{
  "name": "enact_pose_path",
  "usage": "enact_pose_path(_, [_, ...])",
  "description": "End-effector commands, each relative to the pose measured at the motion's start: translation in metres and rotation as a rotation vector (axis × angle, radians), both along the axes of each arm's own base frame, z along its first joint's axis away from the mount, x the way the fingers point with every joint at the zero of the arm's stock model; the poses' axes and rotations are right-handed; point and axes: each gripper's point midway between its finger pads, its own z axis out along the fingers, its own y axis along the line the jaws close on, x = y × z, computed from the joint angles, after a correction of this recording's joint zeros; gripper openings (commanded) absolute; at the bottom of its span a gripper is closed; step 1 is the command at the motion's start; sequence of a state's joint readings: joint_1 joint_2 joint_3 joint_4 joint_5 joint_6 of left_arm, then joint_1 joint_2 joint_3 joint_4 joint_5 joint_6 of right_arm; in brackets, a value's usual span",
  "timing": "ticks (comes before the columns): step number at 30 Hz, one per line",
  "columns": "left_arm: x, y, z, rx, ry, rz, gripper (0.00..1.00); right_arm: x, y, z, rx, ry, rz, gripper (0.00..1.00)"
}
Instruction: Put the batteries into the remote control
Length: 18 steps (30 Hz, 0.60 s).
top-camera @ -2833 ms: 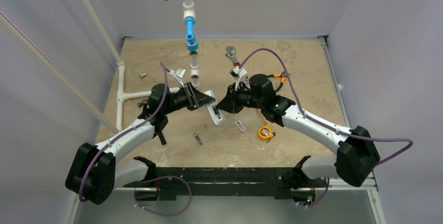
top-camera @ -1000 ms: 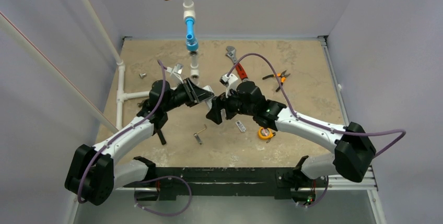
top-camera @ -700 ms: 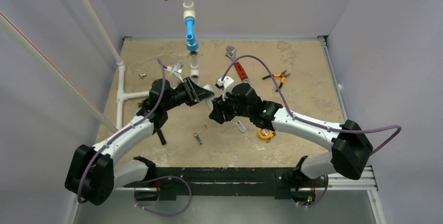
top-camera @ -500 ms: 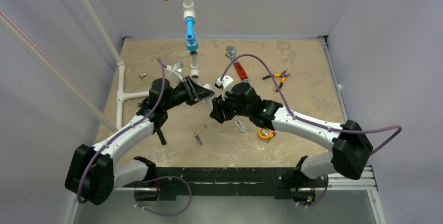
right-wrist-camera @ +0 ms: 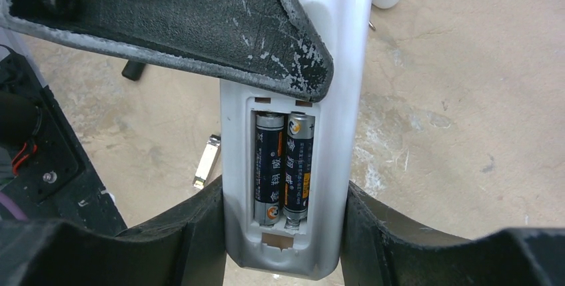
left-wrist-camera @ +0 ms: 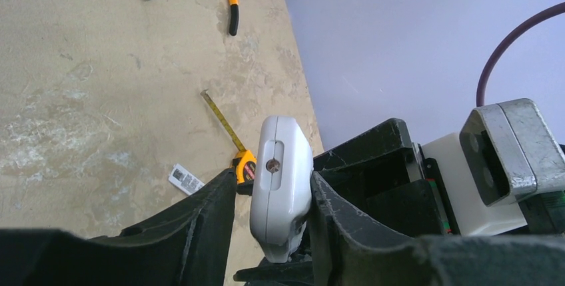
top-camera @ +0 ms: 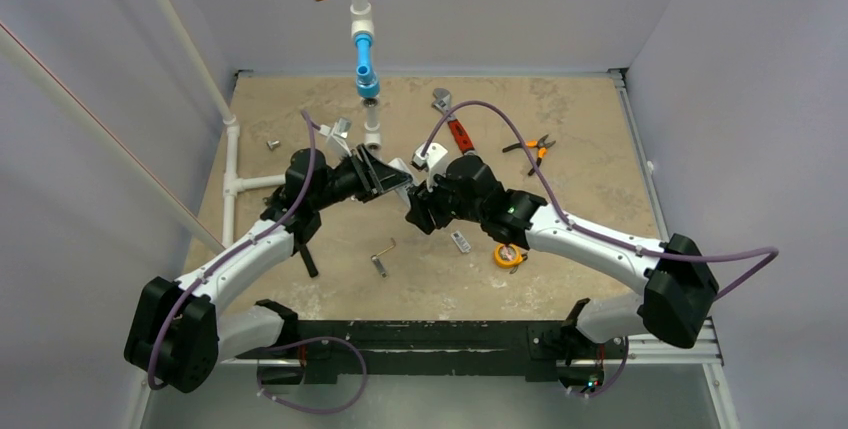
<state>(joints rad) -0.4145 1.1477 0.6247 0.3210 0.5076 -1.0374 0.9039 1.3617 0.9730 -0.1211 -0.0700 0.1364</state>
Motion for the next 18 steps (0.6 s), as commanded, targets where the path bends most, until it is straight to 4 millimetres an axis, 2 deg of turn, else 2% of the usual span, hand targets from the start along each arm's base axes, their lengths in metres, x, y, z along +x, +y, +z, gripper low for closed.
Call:
enact_pose_path(1, [0.005, -0.001, 0.022, -0.025, -0.043, -0.006, 0.43, 0.001, 0.0, 0.018, 0.025, -0.061, 0.021, 0.0])
enact_pose_path(2, [0.005, -0.002, 0.021, -0.025, -0.042, -0.006, 0.48, 0.0, 0.0, 0.017, 0.02, -0.06, 0.028, 0.0])
enact_pose_path(5, [0.005, -0.002, 0.023, -0.028, -0.043, -0.006, 0.49, -0.004, 0.001, 0.013, 0.009, -0.052, 0.059, 0.0])
enact_pose_path(12, [0.006, 0.0, 0.02, -0.029, -0.033, 0.003, 0.49, -0.011, -0.001, 0.006, -0.019, -0.036, 0.098, 0.0])
enact_pose_path(18, [0.006, -0.001, 0.021, -0.036, -0.038, 0.0, 0.44, -0.008, -0.005, 0.006, -0.024, -0.051, 0.071, 0.0])
